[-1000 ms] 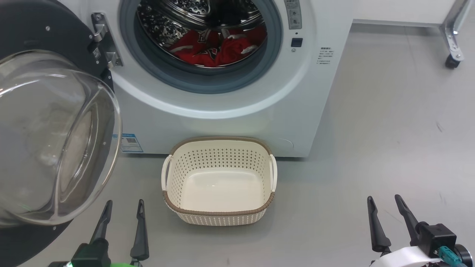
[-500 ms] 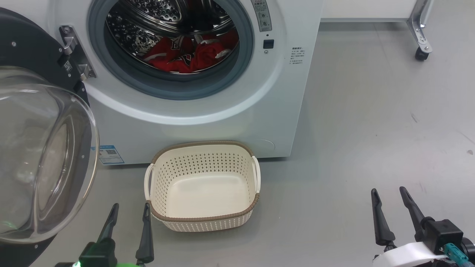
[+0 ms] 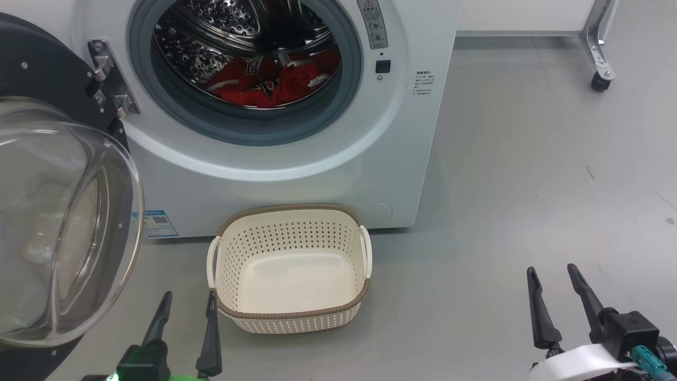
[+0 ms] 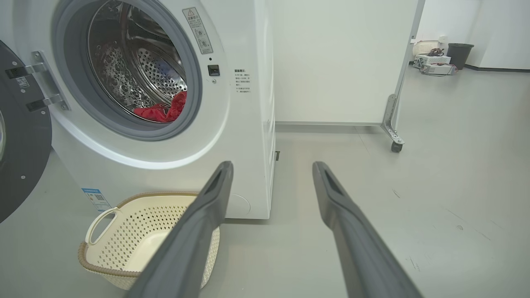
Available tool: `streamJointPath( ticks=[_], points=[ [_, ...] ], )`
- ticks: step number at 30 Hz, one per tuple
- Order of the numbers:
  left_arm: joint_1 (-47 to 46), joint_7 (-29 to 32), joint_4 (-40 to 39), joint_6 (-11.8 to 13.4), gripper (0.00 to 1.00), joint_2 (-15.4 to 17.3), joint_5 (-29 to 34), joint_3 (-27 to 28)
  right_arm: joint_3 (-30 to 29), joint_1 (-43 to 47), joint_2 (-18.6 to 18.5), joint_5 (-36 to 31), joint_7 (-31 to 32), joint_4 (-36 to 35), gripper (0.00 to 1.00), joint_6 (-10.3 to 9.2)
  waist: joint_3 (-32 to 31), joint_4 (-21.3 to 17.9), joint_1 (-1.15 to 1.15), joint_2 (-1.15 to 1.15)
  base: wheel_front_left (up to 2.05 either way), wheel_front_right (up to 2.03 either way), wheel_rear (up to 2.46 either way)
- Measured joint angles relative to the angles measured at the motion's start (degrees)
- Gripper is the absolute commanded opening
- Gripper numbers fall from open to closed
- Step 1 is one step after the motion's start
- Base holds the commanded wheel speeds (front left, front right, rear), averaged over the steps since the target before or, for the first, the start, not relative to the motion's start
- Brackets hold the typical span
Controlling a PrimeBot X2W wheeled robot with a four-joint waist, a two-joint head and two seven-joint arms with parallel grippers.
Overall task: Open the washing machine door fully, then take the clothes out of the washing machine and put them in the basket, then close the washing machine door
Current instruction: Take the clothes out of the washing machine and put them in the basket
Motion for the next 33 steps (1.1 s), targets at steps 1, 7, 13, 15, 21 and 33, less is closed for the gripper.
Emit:
streamJointPath(
  ticks=[1,7,13,15,21,33],
  points=[
    [0.00,0.01,0.00,0.00,1.00,0.00,0.00,-0.01,0.03,0.01,0.00,0.00,0.02,-0.04,1.00,0.00,-0.03,0.02,0.00,0.00,0.00,0.00,0.00],
    [0.00,0.03,-0.01,0.01,1.00,0.01,0.00,-0.24,0.09,0.09,0.00,0.01,0.48,-0.56,1.00,-0.01,-0.04,0.10,0.00,0.00,0.00,0.00,0.00],
    [-0.02,0.04,-0.07,0.01,1.00,0.01,0.00,-0.32,0.09,0.24,-0.01,0.02,0.67,-0.89,1.00,-0.01,0.07,0.23,0.00,0.00,0.00,0.00,0.00],
    [-0.03,0.04,-0.09,0.01,1.00,0.01,0.00,-0.37,0.08,0.30,-0.03,0.02,0.68,-0.98,1.00,-0.01,0.10,0.30,0.00,0.00,0.00,0.00,0.00],
    [-0.04,0.05,-0.21,0.02,1.00,0.01,0.00,-0.49,0.08,0.38,-0.03,0.03,0.91,-1.33,1.00,-0.02,0.09,0.46,0.00,0.00,0.03,-0.03,0.00],
    [-0.08,0.09,-0.66,0.11,1.00,0.02,-0.21,-0.90,0.04,0.81,-0.03,0.22,0.99,-1.76,1.00,-0.03,0.24,0.30,0.00,0.00,0.33,-0.33,0.00]
  ],
)
